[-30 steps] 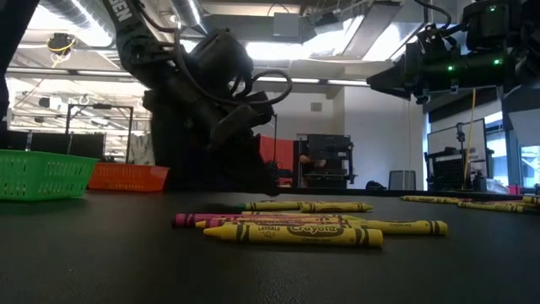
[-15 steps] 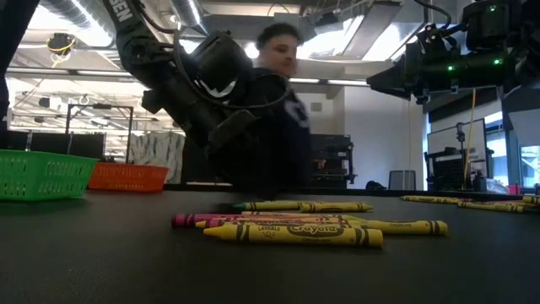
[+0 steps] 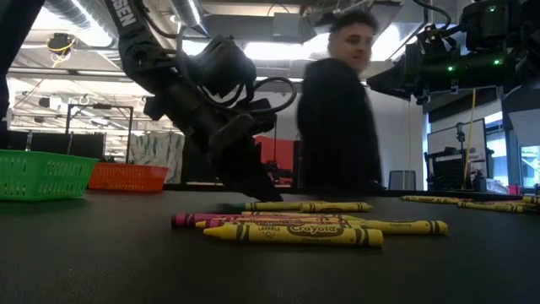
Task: Sort crayons
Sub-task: Put the pink crayon into the black bin
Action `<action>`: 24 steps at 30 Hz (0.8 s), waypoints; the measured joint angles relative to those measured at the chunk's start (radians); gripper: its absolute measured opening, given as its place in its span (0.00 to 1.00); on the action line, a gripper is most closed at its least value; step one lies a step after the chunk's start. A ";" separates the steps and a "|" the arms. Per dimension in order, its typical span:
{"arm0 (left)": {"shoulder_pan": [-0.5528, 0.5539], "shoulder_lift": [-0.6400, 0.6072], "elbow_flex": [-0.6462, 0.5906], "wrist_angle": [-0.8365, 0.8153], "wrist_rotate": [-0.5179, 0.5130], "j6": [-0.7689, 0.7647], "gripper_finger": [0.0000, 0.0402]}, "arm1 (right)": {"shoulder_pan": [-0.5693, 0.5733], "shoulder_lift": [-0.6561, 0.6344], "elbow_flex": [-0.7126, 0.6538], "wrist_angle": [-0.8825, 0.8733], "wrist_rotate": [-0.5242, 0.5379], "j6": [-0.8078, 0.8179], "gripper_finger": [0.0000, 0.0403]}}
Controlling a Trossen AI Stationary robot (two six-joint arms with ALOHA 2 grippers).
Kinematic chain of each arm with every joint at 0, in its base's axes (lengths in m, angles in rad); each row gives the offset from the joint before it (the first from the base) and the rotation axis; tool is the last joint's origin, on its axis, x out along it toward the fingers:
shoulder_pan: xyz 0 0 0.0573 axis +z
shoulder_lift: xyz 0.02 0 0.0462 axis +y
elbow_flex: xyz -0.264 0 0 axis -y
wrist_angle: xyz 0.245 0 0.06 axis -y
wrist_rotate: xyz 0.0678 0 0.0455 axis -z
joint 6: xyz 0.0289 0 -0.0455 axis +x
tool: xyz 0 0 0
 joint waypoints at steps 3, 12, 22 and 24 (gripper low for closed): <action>-0.001 0.000 0.001 0.000 -0.020 0.013 0.23 | 0.000 0.000 0.000 -0.001 0.000 0.000 0.38; 0.003 0.001 0.001 -0.003 -0.044 0.034 0.23 | 0.000 0.000 0.000 -0.001 0.000 0.000 0.38; 0.004 -0.080 -0.001 0.001 -0.056 0.045 0.23 | 0.000 0.000 0.000 0.000 0.000 0.000 0.38; 0.007 -0.076 -0.002 -0.013 -0.063 0.052 0.23 | 0.000 0.000 0.000 -0.002 0.000 0.000 0.38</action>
